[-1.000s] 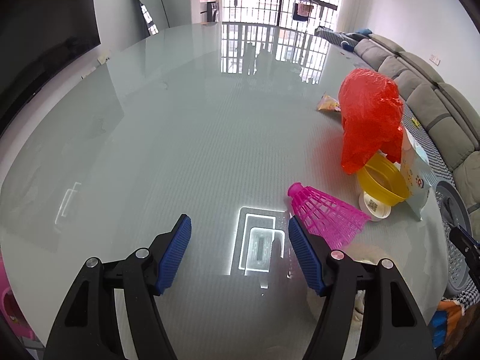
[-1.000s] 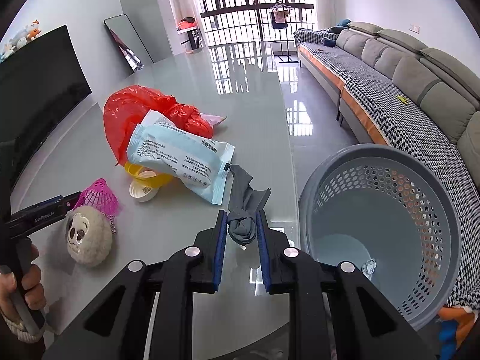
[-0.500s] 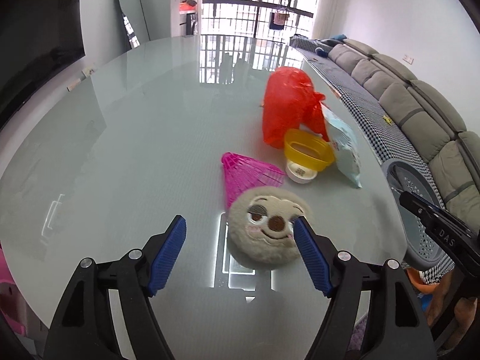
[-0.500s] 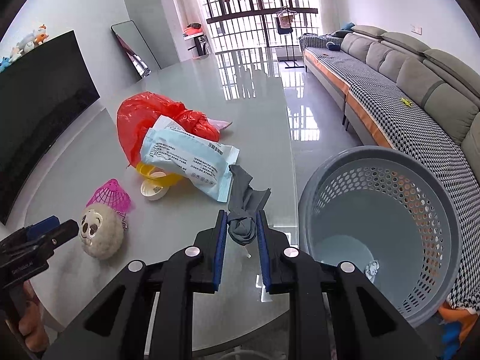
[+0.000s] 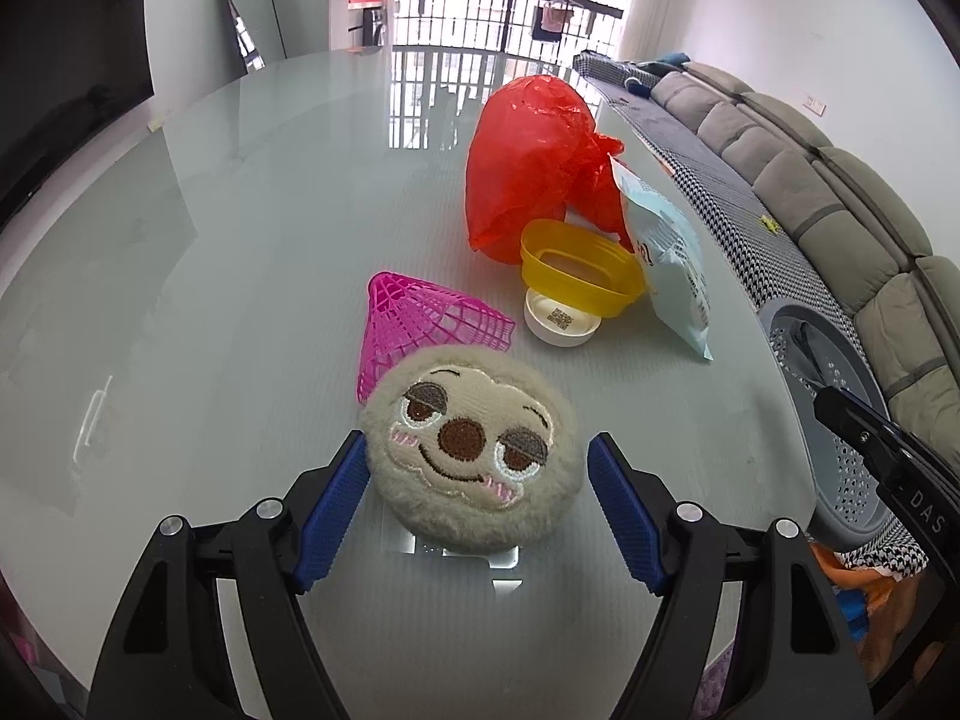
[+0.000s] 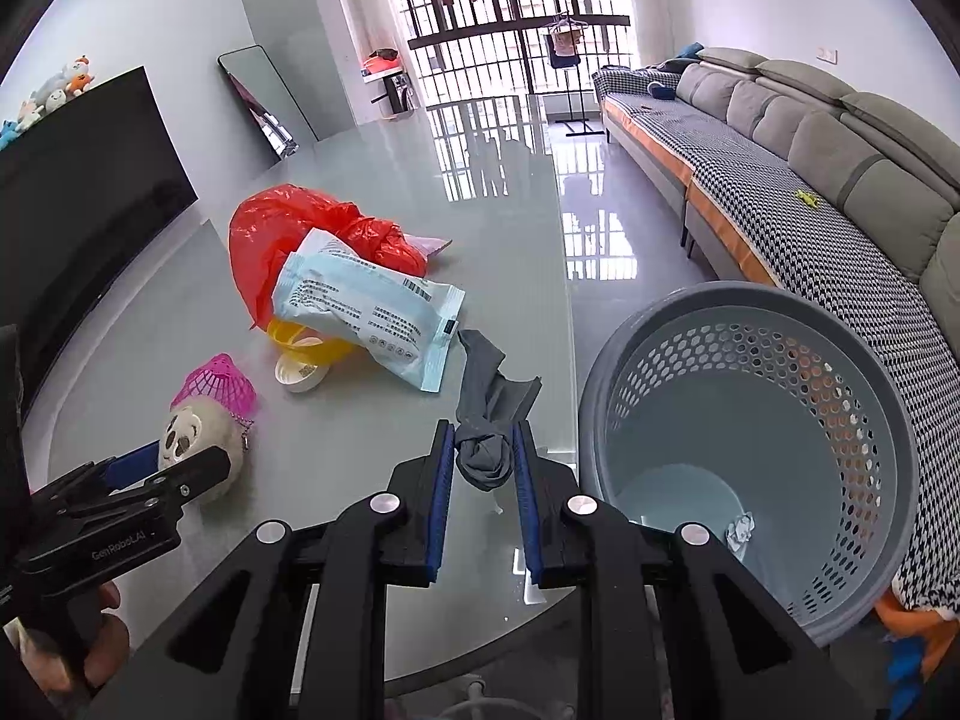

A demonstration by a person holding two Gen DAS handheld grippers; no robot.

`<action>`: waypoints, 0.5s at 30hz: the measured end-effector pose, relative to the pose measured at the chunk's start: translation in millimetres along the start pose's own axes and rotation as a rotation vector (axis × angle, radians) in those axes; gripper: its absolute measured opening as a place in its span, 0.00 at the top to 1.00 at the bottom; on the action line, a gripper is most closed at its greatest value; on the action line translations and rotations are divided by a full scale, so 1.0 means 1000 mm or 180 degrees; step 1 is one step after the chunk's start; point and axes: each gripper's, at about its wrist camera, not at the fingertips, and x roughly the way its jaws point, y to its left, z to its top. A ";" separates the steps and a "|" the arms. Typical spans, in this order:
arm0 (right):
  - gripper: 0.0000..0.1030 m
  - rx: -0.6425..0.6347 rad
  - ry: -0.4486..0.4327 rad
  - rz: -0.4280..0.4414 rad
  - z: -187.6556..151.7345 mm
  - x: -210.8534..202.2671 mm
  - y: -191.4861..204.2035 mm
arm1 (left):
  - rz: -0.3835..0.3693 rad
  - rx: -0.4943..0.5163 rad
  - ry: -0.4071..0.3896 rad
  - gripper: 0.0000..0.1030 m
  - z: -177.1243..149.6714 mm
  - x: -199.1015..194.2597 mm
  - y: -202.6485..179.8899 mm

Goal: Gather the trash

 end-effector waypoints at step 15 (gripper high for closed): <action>0.81 0.0037 -0.0030 0.0015 -0.002 -0.004 -0.007 | -0.0011 -0.0020 0.0047 0.41 -0.013 -0.006 0.003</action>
